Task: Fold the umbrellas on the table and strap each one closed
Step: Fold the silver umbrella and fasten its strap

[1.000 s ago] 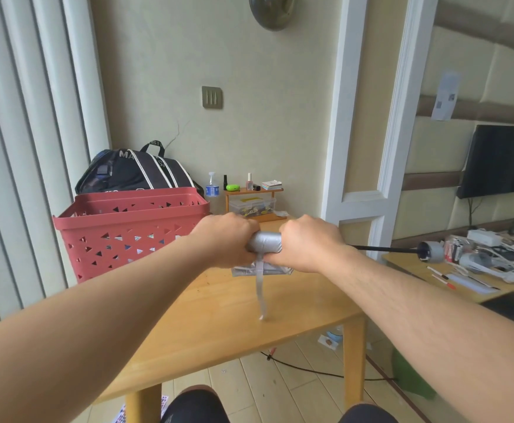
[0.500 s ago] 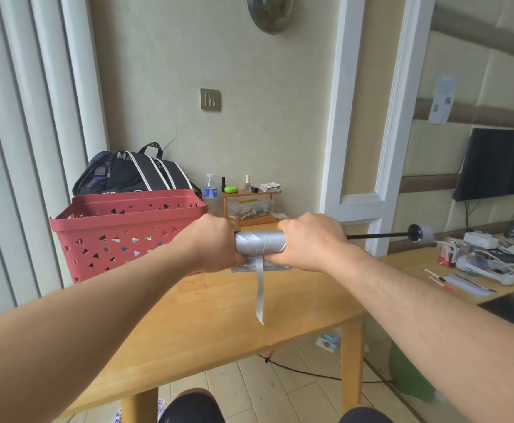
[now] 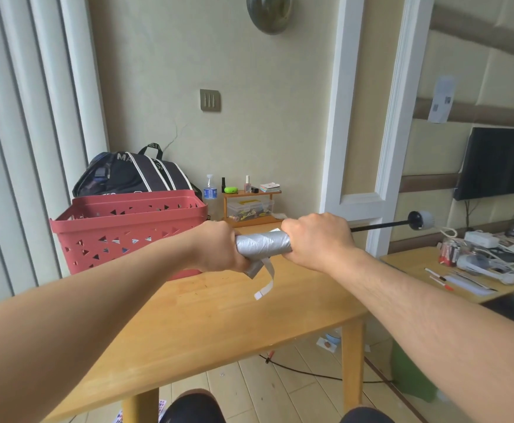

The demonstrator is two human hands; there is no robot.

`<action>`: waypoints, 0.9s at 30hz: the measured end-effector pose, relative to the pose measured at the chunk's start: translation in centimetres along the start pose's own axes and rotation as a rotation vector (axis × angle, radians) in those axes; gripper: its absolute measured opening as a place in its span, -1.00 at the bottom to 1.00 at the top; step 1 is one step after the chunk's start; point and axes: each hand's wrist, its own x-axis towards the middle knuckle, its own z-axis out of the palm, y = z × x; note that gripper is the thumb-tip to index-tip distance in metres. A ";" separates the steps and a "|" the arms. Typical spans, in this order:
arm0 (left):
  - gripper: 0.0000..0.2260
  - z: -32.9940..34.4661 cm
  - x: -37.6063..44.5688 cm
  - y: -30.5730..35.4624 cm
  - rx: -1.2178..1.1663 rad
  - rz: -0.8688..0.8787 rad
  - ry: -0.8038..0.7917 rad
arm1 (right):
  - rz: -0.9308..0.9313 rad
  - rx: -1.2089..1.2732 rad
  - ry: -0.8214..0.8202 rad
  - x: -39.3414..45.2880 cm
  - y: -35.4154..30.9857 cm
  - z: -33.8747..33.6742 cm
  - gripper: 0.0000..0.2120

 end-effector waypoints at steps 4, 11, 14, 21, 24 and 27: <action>-0.65 -0.3 -0.3 -0.6 0.180 0.107 0.100 | 0.059 0.038 -0.091 -0.2 -0.3 -0.3 -0.86; -0.51 0.9 1.0 0.8 0.332 0.270 0.105 | 0.184 0.207 -0.339 0.1 -2.3 -0.4 -0.81; -0.66 1.1 0.8 0.4 0.426 0.250 0.137 | 0.193 0.281 -0.395 0.1 -1.9 -0.5 -0.74; -0.79 1.4 -0.5 -1.3 0.402 0.142 0.267 | 0.236 0.638 -0.593 -0.2 -0.5 0.0 -0.75; -0.83 1.3 -0.3 -1.1 0.364 0.140 0.257 | 0.234 0.700 -0.626 -0.1 -0.3 0.4 -0.74; -0.86 1.2 -0.2 -1.0 0.346 0.141 0.230 | 0.172 0.545 -0.491 0.0 0.0 0.9 -0.72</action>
